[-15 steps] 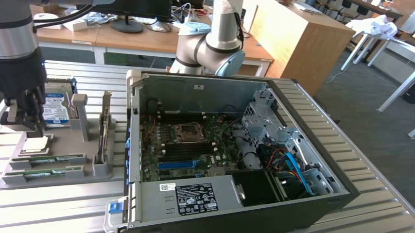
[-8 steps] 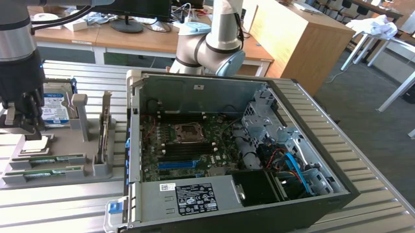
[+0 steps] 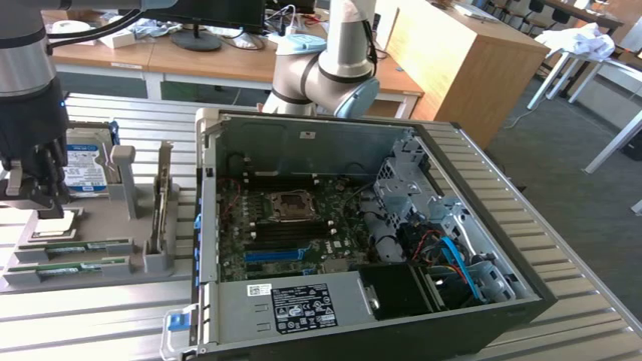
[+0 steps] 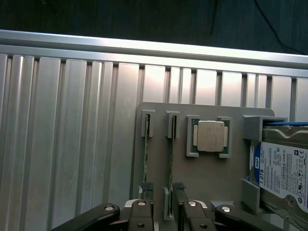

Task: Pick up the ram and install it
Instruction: 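Pick up the ram and move it above insertion slot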

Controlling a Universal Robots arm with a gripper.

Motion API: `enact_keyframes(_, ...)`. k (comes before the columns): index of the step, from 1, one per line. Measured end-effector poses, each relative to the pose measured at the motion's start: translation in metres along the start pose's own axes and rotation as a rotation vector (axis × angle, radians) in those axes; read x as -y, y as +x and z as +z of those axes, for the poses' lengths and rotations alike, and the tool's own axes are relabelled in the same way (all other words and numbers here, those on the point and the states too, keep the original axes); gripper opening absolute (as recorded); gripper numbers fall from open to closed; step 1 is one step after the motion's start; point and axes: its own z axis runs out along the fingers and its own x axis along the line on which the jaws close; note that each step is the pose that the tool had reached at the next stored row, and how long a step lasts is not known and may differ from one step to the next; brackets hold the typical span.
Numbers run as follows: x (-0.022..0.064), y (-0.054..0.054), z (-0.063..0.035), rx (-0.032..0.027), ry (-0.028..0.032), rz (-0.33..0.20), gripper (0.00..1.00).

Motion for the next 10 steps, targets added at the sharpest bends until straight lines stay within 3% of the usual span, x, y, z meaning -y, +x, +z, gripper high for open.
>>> enact_keyframes(10,0.0002,0.0001,0.0045,0.0,-0.0001,0.0,0.3)
